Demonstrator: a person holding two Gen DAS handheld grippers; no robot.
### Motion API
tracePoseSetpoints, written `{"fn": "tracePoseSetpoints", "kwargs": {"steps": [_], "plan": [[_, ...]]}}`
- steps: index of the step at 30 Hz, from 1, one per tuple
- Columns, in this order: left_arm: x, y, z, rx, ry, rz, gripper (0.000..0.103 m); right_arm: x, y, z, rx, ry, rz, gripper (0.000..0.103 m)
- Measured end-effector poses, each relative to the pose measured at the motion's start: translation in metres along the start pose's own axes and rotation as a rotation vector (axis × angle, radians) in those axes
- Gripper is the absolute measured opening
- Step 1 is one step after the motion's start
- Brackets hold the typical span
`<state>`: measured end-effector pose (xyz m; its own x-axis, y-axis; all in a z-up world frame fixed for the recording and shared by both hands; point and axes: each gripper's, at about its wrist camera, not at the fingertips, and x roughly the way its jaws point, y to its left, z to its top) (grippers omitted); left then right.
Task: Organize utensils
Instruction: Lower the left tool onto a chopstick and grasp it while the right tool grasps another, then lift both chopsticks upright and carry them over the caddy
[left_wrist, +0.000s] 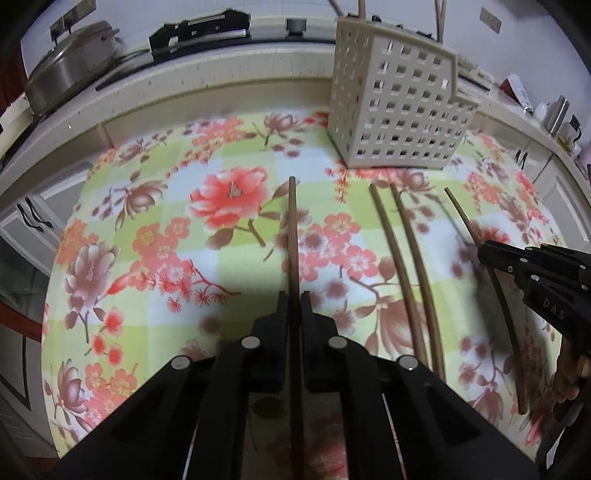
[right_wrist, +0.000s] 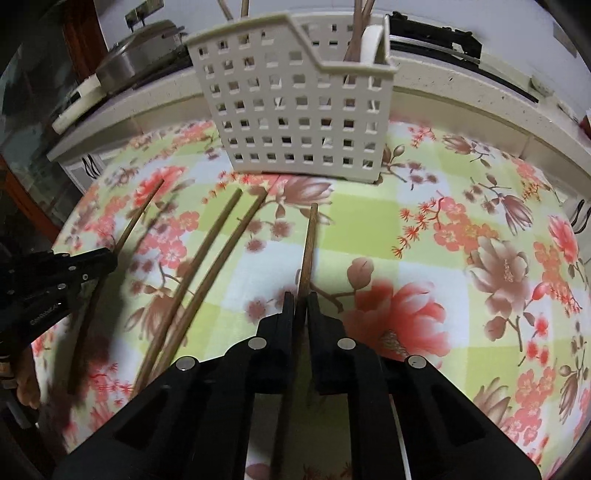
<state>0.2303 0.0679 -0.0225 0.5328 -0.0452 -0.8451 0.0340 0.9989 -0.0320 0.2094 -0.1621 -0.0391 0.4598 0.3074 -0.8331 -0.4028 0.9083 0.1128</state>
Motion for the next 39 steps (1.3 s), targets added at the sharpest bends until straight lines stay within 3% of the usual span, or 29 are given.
{"fn": "tracePoseSetpoints", "kwargs": {"steps": [14,20,25,27,30,33,35,39], "plan": [[-0.061,-0.003,0.008,-0.007,-0.196,-0.049,0.006,-0.079,-0.011,0.014,0.001,-0.123,0.05,0.01],[-0.079,-0.003,0.008,-0.012,-0.239,-0.064,0.006,-0.106,-0.012,0.013,-0.011,-0.169,0.038,0.01],[-0.079,-0.003,0.004,-0.014,-0.228,-0.058,0.006,-0.087,-0.017,0.006,0.02,-0.098,0.056,0.011],[-0.078,-0.002,0.003,-0.018,-0.227,-0.06,0.006,-0.072,-0.016,0.003,0.046,-0.057,0.065,0.018],[-0.078,-0.002,0.002,-0.017,-0.227,-0.061,0.006,-0.05,-0.007,-0.001,0.049,-0.007,0.06,0.019],[-0.079,-0.002,0.001,-0.017,-0.228,-0.063,0.006,-0.023,0.004,-0.003,0.07,0.057,0.072,0.029],[-0.079,-0.001,0.001,-0.018,-0.226,-0.064,0.006,-0.013,0.01,-0.002,0.069,0.076,0.084,0.043],[-0.077,0.004,-0.001,-0.035,-0.224,-0.067,0.006,0.005,0.016,0.0,0.061,0.101,0.023,0.037]]}}
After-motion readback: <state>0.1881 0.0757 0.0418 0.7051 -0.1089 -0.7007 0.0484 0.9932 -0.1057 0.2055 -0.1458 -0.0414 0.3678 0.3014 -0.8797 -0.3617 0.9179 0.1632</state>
